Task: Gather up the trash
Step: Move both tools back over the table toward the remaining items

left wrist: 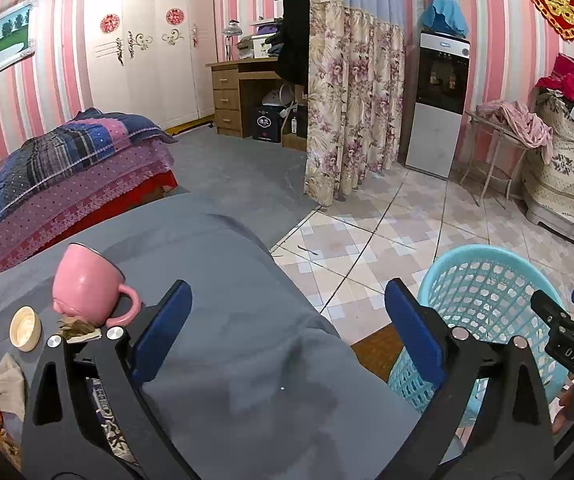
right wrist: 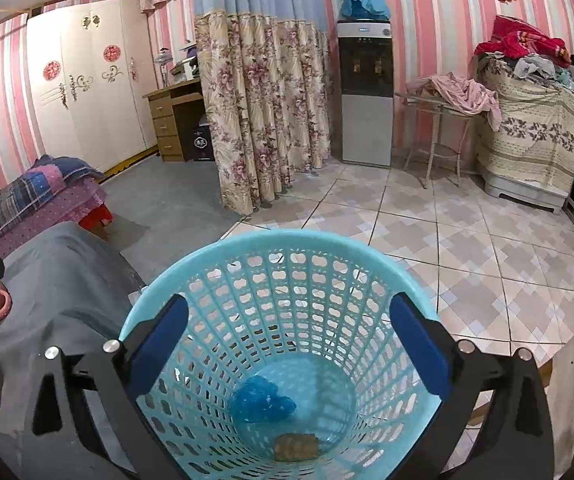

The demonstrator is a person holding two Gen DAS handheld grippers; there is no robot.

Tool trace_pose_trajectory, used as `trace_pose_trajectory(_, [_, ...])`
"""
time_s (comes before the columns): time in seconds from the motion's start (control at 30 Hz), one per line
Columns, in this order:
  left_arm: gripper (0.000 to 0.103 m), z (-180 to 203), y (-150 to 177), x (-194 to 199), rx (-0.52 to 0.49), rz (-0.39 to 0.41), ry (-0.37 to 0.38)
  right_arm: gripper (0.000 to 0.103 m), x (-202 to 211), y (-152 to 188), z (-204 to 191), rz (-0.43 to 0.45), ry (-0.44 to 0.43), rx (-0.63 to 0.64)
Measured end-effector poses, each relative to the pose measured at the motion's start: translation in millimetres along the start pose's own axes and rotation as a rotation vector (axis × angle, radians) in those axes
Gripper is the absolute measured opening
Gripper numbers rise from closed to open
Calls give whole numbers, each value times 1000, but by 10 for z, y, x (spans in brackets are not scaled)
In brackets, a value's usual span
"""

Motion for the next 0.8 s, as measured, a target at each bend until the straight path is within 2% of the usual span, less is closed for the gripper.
trace_pose_trajectory(0.3, [95, -110, -87, 309, 13, 17, 3, 98, 300, -88, 23, 26, 12, -50])
trace_pose_trajectory(0.43, [97, -214, -42, 570, 5, 38, 3, 98, 530, -107, -98, 49, 16, -27])
trace_pose_trajectory(0.8, [97, -989, 237, 1312, 20, 68, -57, 99, 1093, -223, -616, 123, -20, 28])
Point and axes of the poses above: each gripper's, at about its wrist camera, not at the fingertips, and x roughly against the way its jaws point, z to its right, y to its underside, the point moved 10 cm from there along -x, roughly the way its jaws point, and after that the axes turned 15 degrees about x, right-handed, at the moved point
